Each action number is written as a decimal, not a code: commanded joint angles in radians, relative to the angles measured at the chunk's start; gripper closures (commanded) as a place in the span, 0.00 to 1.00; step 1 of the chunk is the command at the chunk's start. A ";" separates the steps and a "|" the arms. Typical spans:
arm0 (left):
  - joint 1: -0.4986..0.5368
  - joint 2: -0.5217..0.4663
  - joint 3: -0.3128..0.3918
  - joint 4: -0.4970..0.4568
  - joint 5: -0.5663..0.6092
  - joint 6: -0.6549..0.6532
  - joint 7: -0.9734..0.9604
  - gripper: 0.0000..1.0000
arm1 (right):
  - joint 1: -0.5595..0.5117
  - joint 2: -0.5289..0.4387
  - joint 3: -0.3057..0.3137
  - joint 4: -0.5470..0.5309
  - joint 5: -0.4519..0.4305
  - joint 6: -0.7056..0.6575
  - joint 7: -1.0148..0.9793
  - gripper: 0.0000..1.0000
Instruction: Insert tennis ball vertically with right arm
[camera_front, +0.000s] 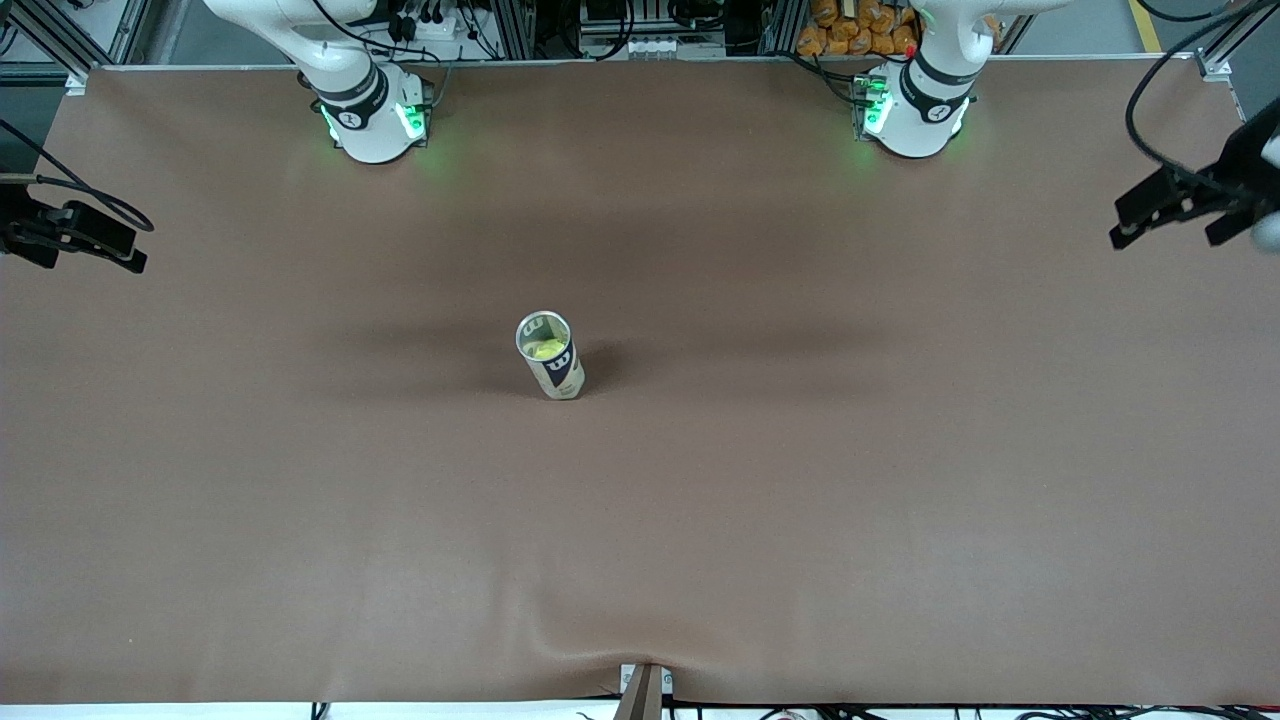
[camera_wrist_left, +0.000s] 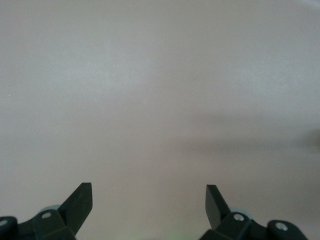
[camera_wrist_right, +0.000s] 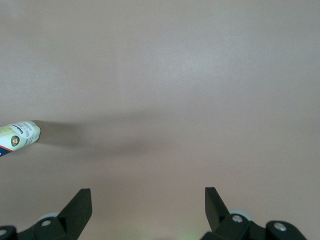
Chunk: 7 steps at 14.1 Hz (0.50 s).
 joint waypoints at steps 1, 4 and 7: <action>-0.001 0.031 0.001 0.046 -0.008 -0.025 -0.002 0.00 | -0.014 -0.013 0.012 0.001 0.004 -0.006 -0.008 0.00; -0.009 0.018 0.010 0.042 -0.010 -0.031 -0.004 0.00 | -0.017 -0.011 0.010 0.005 0.004 -0.006 -0.010 0.00; -0.017 0.019 0.022 0.039 -0.010 -0.032 -0.002 0.00 | -0.022 -0.011 0.009 0.014 0.004 -0.006 -0.010 0.00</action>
